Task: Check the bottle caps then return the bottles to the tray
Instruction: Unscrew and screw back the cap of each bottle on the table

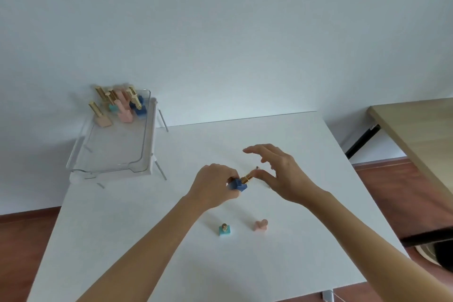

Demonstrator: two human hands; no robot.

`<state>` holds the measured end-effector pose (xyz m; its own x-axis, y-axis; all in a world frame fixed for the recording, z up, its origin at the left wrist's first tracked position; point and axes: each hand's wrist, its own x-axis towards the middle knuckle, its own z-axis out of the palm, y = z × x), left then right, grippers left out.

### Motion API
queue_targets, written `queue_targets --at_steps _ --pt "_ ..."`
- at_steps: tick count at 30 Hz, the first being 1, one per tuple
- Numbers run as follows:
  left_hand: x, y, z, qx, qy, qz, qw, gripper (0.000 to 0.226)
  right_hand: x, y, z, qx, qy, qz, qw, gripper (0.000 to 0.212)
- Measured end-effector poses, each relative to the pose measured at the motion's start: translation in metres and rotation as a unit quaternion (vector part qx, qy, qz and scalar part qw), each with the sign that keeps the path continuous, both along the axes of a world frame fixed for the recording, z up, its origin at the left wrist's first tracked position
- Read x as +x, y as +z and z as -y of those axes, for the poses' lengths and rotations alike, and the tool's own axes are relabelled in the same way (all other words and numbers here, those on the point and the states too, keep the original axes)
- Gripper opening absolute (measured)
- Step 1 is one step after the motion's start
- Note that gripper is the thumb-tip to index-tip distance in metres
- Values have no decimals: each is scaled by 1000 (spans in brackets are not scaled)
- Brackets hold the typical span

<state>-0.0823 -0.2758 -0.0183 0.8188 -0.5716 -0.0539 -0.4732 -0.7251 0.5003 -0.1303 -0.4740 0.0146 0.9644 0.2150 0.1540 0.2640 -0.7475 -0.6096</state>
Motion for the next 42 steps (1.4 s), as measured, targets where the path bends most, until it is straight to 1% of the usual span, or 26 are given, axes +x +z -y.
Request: queue_targets --at_steps 1,3,6,9,13,15,19,21,24,25,27,30,33,34,35,38,40,41,42 --pt "-2 8 -3 1 -9 14 1000 22 -1 6 -2 6 -1 -3 1000 33" --pt "-4 22 -9 -12 -12 30 999 22 -4 14 -5 11 -2 -15 1000 19" --pt "-5 40 -16 -57 7 28 998 19 -10 25 -6 18 -28 1 999 9" --pt "-5 52 -19 -87 16 39 995 18 -15 33 -3 25 -50 18 998 11" --pt "-6 63 -14 -116 6 47 992 16 -18 46 5 63 -72 35 995 8" --pt "-8 69 -8 -135 2 42 990 14 -18 56 13 77 -57 48 994 14" --pt "-12 78 8 -136 -7 56 989 14 -17 73 31 73 -13 68 995 24" --pt "-14 81 15 -126 -6 77 989 15 -16 77 38 72 -17 67 995 22" --pt "-16 86 24 -115 -2 104 988 16 -12 80 45 68 -41 44 996 10" --pt "-17 87 27 -115 -1 111 987 16 -10 81 46 66 -46 34 996 10" --pt "-18 89 30 -119 6 115 986 15 -7 83 45 71 -60 18 995 24" --pt "-19 90 35 -114 9 115 987 17 -1 80 40 61 -113 12 992 50" --pt "-20 89 38 -107 9 118 987 19 5 79 36 41 -134 -9 990 62" --pt "-20 89 38 -109 12 116 987 18 5 80 39 37 -122 -21 992 61" --pt "-20 89 38 -113 17 114 987 17 5 81 43 33 -105 -26 994 54" --pt "-18 87 37 -120 29 113 986 15 2 87 57 27 -32 -9 999 9" --pt "-17 85 37 -119 33 113 986 16 1 86 59 18 -5 13 1000 7" --pt "-17 85 37 -118 33 114 986 17 1 85 58 14 -9 14 1000 5" --pt "-17 84 37 -116 33 115 986 18 3 84 57 14 -19 6 1000 9"
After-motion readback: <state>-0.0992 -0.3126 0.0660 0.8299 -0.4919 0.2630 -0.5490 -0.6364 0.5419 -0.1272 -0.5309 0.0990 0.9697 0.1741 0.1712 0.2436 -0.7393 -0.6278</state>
